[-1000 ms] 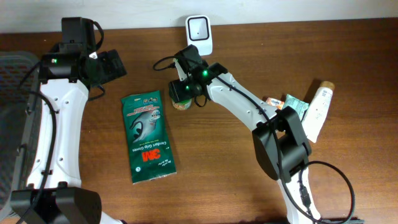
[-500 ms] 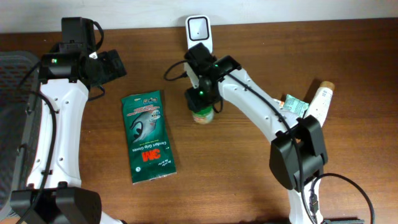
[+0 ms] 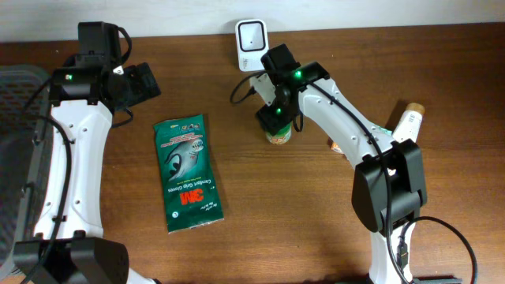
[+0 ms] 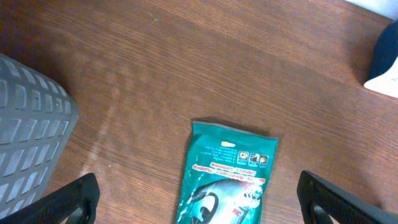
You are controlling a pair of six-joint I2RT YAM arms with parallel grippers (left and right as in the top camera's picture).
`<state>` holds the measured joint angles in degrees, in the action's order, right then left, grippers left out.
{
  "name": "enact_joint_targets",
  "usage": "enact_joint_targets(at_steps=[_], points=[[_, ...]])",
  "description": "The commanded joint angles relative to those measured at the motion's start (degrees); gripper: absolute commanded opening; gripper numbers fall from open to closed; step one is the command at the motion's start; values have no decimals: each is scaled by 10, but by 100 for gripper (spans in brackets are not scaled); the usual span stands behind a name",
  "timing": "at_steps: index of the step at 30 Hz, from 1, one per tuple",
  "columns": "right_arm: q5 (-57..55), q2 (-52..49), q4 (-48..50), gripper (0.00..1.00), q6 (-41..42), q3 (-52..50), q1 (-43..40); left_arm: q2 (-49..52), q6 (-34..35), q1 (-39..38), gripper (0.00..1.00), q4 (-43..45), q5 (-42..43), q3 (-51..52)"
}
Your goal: Scan the item barcode
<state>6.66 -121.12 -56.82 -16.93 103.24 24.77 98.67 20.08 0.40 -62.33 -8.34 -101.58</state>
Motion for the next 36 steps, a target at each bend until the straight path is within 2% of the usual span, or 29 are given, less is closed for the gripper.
enact_joint_targets(at_steps=[1, 6, 10, 11, 15, 17, 21, 23, 25, 35, 36], points=[[103, 17, 11, 65, -153, -36, -1, -2, -9, 2, 99, 1, 2, -6], [109, 17, 18, 66, -221, -48, -1, -2, -9, 2, 99, 1, 2, -6], [108, 17, 18, 83, -237, -48, -1, -2, -9, 2, 99, 1, 2, -6], [108, 18, 18, 84, -226, -46, -1, -2, -9, 2, 99, 1, 2, -6], [107, 20, 0, 95, -85, -5, -1, -2, -9, 2, 99, 1, 2, -6], [107, 21, -25, 98, 19, 37, -1, -2, -9, 2, 99, 1, 2, -6], [105, 21, -27, 98, 239, 59, -1, -2, -9, 2, 99, 1, 2, -6], [19, 17, -37, 98, 391, 44, 0, -2, -9, 2, 99, 1, 2, -6], [-42, 17, -39, 98, 494, 21, 0, -2, -9, 2, 99, 1, 2, -6], [-20, 17, 18, 99, 507, -10, 6, -2, -9, 2, 99, 1, 2, -6], [-20, 17, 22, 95, 507, -10, 10, -2, -9, 2, 99, 1, 2, -6]])
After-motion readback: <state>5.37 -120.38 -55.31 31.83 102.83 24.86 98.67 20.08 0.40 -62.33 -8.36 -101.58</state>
